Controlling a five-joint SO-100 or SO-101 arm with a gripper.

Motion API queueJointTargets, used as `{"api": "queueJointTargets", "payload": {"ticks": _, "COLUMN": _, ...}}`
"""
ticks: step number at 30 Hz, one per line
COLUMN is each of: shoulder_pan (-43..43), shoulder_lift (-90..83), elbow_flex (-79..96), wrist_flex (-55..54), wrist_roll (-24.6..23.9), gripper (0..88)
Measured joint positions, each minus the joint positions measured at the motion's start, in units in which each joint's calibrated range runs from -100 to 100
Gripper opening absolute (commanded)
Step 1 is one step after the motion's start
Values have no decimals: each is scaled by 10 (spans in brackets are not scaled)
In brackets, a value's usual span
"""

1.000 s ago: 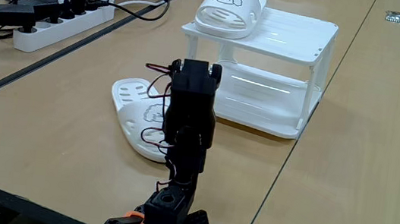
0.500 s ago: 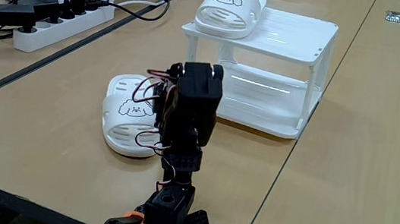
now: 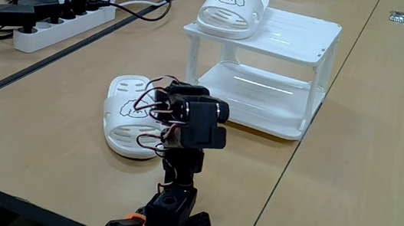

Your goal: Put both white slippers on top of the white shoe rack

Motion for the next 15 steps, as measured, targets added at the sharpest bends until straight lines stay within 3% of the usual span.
{"api": "queueJointTargets", "payload": {"ticks": 15, "shoulder_pan": -28, "shoulder_lift": 0, "elbow_flex": 88, "wrist_flex": -33, "wrist_roll": 0, "gripper": 6}}
